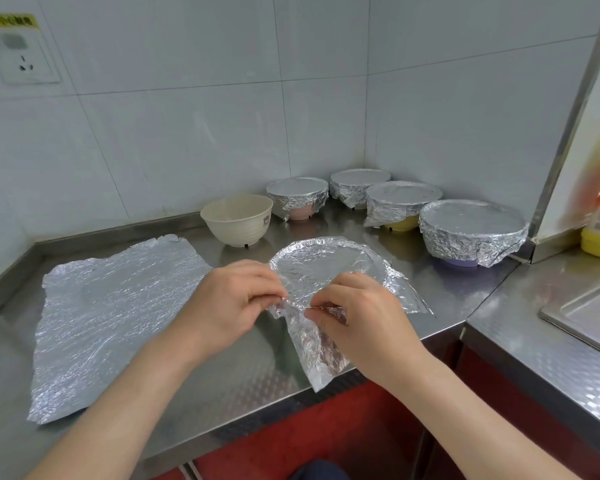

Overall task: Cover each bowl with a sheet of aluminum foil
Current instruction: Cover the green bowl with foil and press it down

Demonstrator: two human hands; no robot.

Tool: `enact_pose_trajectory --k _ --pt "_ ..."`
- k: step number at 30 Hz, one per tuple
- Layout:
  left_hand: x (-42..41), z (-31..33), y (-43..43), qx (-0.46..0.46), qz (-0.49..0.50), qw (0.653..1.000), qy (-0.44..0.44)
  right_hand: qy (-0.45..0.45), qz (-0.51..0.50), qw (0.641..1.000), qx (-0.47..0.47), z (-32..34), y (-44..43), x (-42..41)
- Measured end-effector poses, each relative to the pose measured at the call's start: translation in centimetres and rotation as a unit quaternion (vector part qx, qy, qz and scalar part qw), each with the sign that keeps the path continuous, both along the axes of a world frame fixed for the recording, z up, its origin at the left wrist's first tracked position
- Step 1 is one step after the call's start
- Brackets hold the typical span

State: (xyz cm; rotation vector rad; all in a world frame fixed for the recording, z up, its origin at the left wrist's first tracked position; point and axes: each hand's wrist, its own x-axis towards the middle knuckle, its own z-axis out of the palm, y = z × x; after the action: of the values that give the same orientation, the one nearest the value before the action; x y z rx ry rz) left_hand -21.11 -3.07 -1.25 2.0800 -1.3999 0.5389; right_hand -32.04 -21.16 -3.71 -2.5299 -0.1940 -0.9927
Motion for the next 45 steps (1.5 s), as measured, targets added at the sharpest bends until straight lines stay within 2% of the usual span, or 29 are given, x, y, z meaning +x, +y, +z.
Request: enact_pose_trajectory --k 4,11,14,17,22,27,32,34,38,41,43,45 --pt "-0.9 0.2 0.9 -0.056 0.046 0.996 0.044 0.044 0.029 0.999 -0.01 1.0 -1.2 -0.9" --pt "-4.0 -1.3 -2.2 -0.059 -0.03 0.995 0.069 0.036 0.037 0.997 -0.059 1.3 -2.2 -0.9" --pt "-4.0 -1.9 -3.0 -0.087 -0.032 0.994 0.055 0.003 0.037 0.996 -0.081 1.0 -2.0 -0.5" --pt "-3.5 -2.0 -3.1 -0.073 -0.02 0.997 0.017 -0.008 0.042 0.995 -0.085 1.1 -1.9 -0.2" --pt "-2.1 -2.2 -2.6 -0.026 0.005 0.998 -0.049 0.039 0.062 0.996 -0.057 1.5 -2.8 -0.3" --pt "-1.7 -1.7 -1.7 -0.084 0.057 0.995 0.009 0.068 0.046 0.996 -0.031 1.7 -5.5 -0.8" --pt "-3.5 -1.6 -3.6 -0.059 0.034 0.996 0.065 0.048 0.034 0.996 -0.066 1.2 -4.7 0.0" --pt "-3.3 -1.8 -4.2 -0.057 0.031 0.997 0.048 0.029 0.031 0.996 -0.084 1.0 -4.3 0.3" --pt "-2.9 -2.2 -4.8 -0.021 0.022 0.997 -0.071 0.001 0.023 0.993 -0.115 0.8 -3.9 1.0" --pt "-2.5 -2.5 -4.7 -0.027 0.032 0.995 -0.092 -0.004 0.002 0.996 -0.085 0.4 -3.7 1.1" --pt "-2.2 -2.4 -4.5 -0.039 0.046 0.995 -0.084 0.065 -0.05 0.996 -0.027 -0.2 -4.2 0.7" --pt "-2.0 -2.5 -4.2 -0.059 0.053 0.995 -0.067 0.153 -0.062 0.982 0.088 -0.5 -5.3 -0.1"
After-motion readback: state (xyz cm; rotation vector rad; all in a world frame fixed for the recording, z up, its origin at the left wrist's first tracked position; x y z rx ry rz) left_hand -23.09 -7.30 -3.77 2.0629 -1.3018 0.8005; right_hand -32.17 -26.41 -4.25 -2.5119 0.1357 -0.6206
